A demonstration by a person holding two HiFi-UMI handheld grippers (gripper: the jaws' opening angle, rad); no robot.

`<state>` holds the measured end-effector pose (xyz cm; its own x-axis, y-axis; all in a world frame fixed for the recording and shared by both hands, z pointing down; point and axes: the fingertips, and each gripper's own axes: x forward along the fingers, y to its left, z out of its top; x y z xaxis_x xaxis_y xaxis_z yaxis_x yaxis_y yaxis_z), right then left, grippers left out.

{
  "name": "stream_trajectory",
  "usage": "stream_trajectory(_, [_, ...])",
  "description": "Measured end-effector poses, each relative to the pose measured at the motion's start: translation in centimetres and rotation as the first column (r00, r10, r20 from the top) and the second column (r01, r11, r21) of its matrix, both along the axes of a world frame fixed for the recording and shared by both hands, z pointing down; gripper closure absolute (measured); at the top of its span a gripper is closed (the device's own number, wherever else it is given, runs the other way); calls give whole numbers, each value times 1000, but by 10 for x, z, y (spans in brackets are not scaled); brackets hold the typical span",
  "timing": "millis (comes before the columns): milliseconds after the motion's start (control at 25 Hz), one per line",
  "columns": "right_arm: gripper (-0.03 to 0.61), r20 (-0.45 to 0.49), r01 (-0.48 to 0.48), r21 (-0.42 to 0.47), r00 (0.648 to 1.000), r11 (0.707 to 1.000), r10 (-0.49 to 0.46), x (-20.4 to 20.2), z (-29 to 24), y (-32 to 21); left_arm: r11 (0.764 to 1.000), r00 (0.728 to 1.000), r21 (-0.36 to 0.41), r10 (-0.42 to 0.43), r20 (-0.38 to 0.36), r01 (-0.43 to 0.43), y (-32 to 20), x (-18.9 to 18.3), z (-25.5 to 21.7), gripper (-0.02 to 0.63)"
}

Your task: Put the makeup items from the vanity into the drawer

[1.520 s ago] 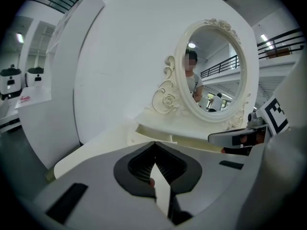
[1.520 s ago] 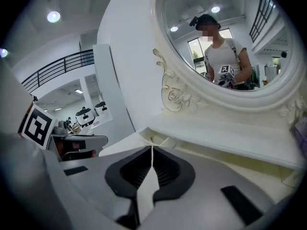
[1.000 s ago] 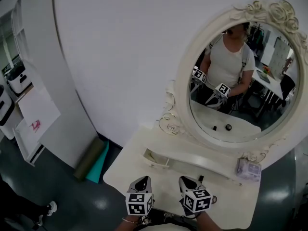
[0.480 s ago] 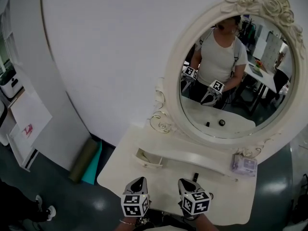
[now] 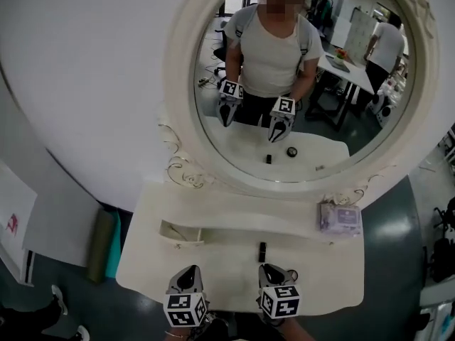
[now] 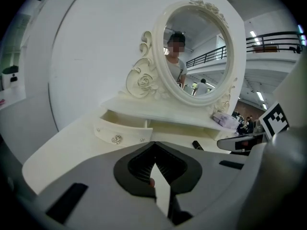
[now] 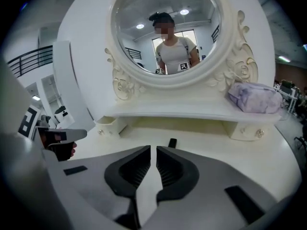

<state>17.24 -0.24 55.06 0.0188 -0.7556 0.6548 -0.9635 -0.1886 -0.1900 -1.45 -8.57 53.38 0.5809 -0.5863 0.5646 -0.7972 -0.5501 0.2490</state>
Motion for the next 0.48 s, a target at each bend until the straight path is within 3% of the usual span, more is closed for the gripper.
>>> stream_trajectory(240, [483,-1,-91,-47,996,995,91,23,24,1,997,997,-35,74,32,-73,0,17,16,607])
stream_trajectory(480, [450,3,-101,-97,995,990,102,29,45,-8,993,993,-68,101,58,-97,-4,20,28,606])
